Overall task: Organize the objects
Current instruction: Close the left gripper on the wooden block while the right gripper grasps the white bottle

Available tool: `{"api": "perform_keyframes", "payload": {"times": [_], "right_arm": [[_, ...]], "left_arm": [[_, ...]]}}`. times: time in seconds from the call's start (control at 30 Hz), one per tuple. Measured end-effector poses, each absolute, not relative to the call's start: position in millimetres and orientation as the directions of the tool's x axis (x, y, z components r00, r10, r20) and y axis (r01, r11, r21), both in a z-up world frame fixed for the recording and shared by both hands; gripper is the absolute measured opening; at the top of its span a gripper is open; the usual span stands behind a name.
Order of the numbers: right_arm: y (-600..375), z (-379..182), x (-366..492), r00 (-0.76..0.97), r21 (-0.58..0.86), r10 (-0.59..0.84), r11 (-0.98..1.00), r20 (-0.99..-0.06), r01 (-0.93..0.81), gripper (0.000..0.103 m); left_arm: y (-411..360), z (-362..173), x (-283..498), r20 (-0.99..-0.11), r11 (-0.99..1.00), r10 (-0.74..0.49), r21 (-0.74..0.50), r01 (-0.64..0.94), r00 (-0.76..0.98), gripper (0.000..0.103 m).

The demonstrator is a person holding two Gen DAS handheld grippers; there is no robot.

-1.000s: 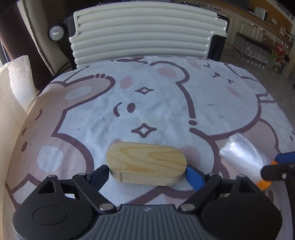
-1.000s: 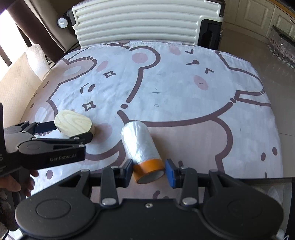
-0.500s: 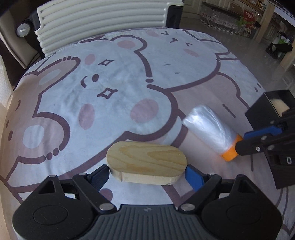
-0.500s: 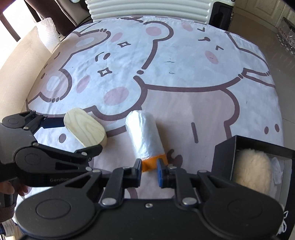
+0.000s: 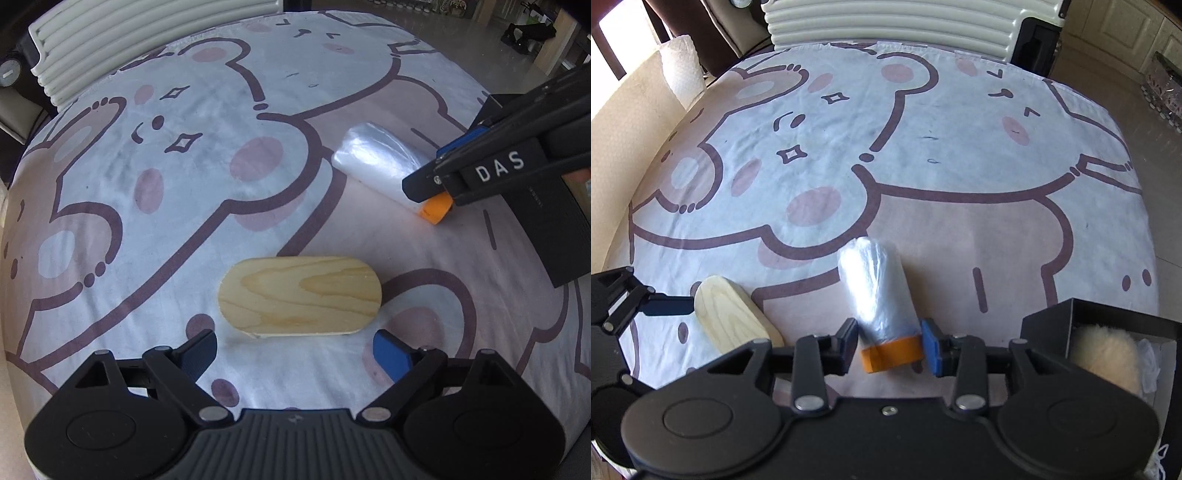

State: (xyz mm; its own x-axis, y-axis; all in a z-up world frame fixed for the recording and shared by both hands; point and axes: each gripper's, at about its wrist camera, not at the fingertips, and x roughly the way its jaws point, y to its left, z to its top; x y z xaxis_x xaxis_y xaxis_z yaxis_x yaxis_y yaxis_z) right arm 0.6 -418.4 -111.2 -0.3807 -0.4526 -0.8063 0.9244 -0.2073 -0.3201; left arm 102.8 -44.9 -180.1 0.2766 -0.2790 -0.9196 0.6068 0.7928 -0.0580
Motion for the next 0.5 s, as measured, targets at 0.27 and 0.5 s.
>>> {"api": "perform_keyframes", "payload": {"times": [0.27,0.5], "right_arm": [[-428,-120,-3,-0.36,-0.3,-0.444,-0.201,-0.821,0.932,0.043],[-425,-119,-4,-0.309,-0.257,-0.431,-0.176,-0.848,0.95,0.041]], "left_arm": [[-20,-165,115,-0.882,0.867,-0.391,-0.255,0.429,0.264,0.098],[-1,-163,132,-0.881,0.923,-0.383,-0.355,0.146,0.277,0.098]]}}
